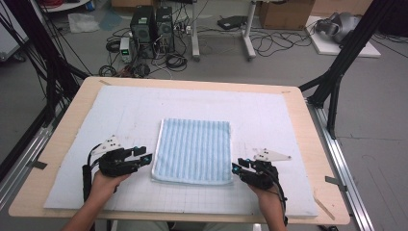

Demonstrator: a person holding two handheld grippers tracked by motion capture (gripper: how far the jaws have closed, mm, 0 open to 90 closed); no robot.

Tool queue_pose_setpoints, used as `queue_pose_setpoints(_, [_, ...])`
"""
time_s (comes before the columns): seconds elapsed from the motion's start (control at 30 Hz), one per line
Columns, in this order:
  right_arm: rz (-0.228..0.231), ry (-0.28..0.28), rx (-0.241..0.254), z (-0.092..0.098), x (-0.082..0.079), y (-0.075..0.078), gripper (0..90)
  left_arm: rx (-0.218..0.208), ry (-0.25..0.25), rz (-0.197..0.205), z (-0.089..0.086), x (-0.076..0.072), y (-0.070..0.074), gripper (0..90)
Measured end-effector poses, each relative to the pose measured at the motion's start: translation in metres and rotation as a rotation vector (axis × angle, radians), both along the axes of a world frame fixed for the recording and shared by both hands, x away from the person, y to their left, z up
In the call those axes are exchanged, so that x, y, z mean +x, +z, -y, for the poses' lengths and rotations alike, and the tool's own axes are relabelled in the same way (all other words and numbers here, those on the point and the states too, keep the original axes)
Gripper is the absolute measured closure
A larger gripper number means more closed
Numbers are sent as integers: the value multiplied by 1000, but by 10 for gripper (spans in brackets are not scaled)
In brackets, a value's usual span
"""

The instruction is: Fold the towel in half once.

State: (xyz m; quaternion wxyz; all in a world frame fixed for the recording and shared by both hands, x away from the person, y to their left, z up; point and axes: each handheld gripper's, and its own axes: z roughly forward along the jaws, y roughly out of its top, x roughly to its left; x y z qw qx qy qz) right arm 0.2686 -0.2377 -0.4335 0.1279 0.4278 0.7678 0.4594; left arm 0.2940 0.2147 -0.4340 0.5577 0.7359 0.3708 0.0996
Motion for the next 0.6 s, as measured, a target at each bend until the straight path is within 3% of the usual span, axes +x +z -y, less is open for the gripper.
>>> queue_pose_setpoints(0.07, [-29,-9,8,-5,5,-3,634,6,3,-8,2,1,-1,526])
queue_pose_setpoints(0.13, [-59,16,-12,-13,7,-7,644,21,-1,-7,4,0,-1,527])
queue_pose_setpoints(0.23, [-40,94,-34,-22,0,-5,644,36,-19,1,6,-3,-1,545])
queue_pose_setpoints(0.37, [-42,124,-63,-28,-4,-8,644,41,-32,-31,10,-1,-6,611])
queue_pose_setpoints(0.47, [-50,153,-105,-34,-2,-15,644,91,-68,-61,19,-1,-9,691])
queue_pose_setpoints(0.6, [0,179,-187,-37,-5,-14,632,179,-107,-131,33,-2,-16,723])
